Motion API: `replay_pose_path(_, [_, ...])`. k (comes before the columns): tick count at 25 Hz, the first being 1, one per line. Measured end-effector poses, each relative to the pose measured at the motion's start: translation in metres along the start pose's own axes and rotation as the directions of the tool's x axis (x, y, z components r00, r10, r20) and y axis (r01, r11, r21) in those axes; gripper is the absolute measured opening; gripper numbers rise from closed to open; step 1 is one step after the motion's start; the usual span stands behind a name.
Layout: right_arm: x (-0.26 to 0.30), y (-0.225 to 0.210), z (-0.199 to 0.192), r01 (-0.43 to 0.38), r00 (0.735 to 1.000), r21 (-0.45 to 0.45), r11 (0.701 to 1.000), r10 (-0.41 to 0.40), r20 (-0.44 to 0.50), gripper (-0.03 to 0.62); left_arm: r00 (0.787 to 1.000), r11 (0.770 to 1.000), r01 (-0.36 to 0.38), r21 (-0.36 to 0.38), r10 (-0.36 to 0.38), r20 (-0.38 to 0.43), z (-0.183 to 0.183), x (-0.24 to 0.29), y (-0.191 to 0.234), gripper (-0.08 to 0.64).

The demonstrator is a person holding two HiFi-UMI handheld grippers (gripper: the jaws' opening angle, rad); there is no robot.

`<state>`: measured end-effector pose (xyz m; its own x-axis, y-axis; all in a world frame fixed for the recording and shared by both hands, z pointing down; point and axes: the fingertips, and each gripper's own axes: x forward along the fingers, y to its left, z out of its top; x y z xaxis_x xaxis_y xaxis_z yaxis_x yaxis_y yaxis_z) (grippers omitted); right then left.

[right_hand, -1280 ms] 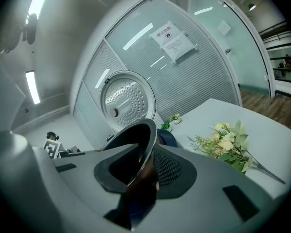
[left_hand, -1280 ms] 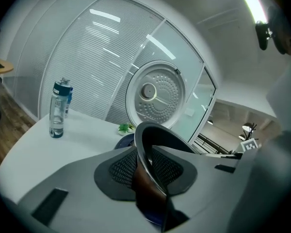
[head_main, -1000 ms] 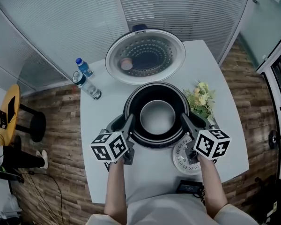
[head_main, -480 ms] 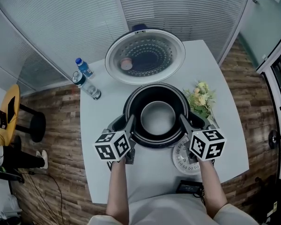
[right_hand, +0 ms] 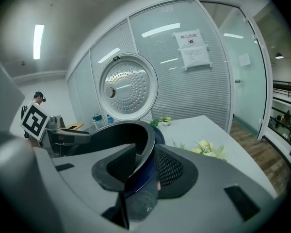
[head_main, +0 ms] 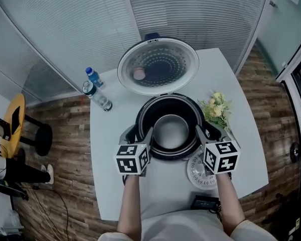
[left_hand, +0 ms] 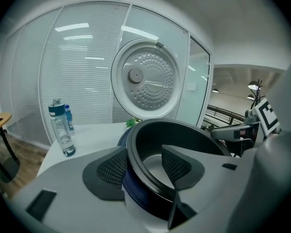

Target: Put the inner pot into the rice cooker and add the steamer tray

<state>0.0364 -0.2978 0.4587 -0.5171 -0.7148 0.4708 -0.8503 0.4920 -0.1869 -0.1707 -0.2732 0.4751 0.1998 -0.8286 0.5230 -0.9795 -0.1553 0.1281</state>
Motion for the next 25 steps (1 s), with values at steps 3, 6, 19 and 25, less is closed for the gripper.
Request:
replay_pose_path(3, [-0.005, 0.001, 0.001, -0.004, 1.000, 0.004, 1.000, 0.004, 0.011, 0.132, 1.000, 1.000, -0.004, -0.012, 0.004, 0.023, 0.003, -0.005, 0.000, 0.216])
replay_pose_path(6, [-0.010, 0.004, 0.002, -0.011, 1.000, 0.015, 1.000, 0.010, 0.026, 0.132, 0.999, 1.000, 0.008, -0.026, -0.007, 0.042, 0.006, -0.013, 0.001, 0.215])
replay_pose_path(19, [-0.059, 0.013, -0.011, -0.003, 0.998, 0.061, 0.998, -0.001, 0.067, 0.132, 0.988, 0.993, 0.078, -0.086, -0.065, 0.138, 0.002, -0.066, -0.015, 0.216])
replay_pose_path(25, [-0.091, 0.032, -0.027, 0.032, 0.996, 0.081, 0.996, -0.038, 0.077, 0.132, 0.944, 0.956, 0.237, -0.170, -0.186, 0.272, 0.007, -0.108, -0.022, 0.222])
